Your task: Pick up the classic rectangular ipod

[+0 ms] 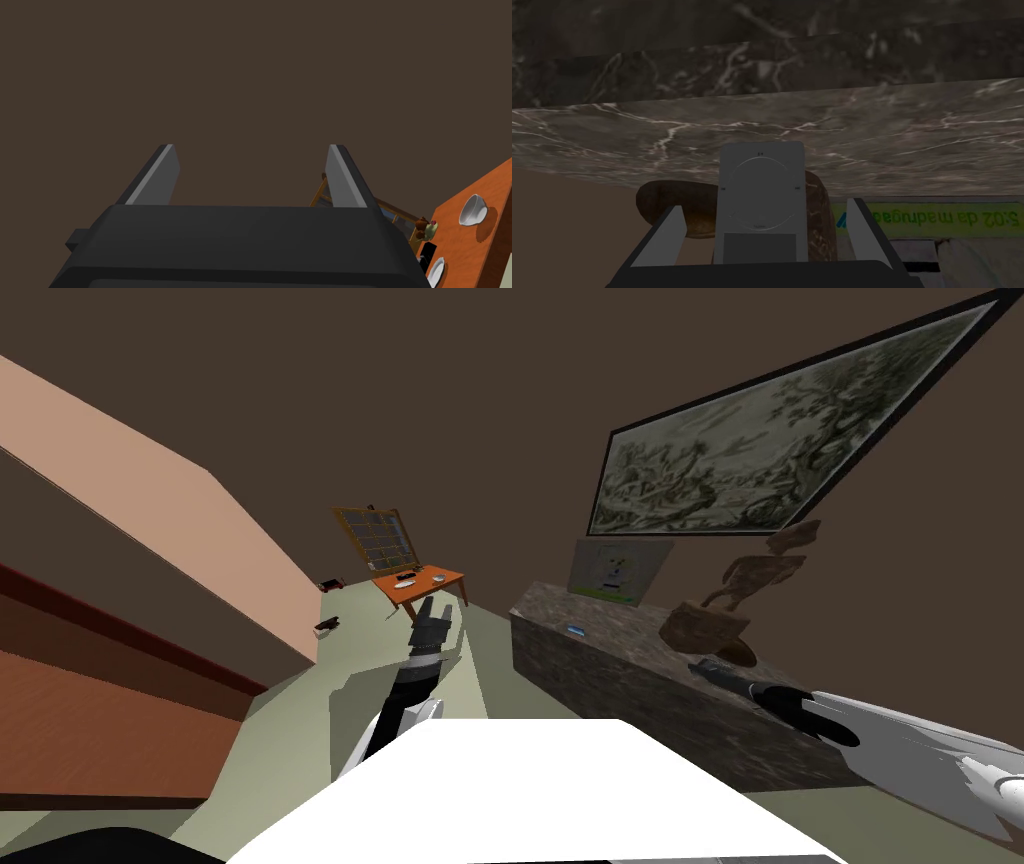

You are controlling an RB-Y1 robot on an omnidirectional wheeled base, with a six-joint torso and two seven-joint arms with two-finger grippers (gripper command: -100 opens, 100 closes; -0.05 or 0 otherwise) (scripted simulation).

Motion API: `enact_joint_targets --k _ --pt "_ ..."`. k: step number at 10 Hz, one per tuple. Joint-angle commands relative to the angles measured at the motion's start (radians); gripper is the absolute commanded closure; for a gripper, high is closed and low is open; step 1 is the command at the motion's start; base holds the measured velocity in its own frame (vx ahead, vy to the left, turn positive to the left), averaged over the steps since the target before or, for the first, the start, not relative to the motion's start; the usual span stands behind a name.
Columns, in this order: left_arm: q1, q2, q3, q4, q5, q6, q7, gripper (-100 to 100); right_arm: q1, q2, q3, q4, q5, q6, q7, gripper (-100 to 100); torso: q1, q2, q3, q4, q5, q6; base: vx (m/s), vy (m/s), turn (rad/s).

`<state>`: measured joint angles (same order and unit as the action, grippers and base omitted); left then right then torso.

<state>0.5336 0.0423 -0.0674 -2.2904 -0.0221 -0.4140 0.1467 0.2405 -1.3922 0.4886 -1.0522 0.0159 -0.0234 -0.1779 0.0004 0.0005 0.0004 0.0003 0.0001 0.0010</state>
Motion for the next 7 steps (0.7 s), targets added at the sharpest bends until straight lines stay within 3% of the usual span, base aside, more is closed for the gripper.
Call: enact_joint_targets --k 1,6,7 --pt "0.000 0.000 0.000 0.000 0.000 0.000 0.000 0 -0.003 0.009 0.006 0.016 -0.009 0.013 -0.008 -100 0.000 0.000 0.000 0.000 0.000 0.000 -0.047 -0.024 0.154" --pt "0.000 0.000 0.000 0.000 0.000 0.000 0.000 0 -0.015 0.044 0.028 0.080 -0.043 0.065 -0.040 -100 -0.004 0.008 0.005 0.002 -0.001 -0.001 -0.121 -0.051 0.278" --pt "0.000 0.000 0.000 0.000 0.000 0.000 0.000 0 -0.026 0.047 0.033 0.092 -0.036 0.047 -0.032 -100 -0.005 0.009 0.005 0.002 -0.002 -0.001 -0.069 -0.033 0.057"
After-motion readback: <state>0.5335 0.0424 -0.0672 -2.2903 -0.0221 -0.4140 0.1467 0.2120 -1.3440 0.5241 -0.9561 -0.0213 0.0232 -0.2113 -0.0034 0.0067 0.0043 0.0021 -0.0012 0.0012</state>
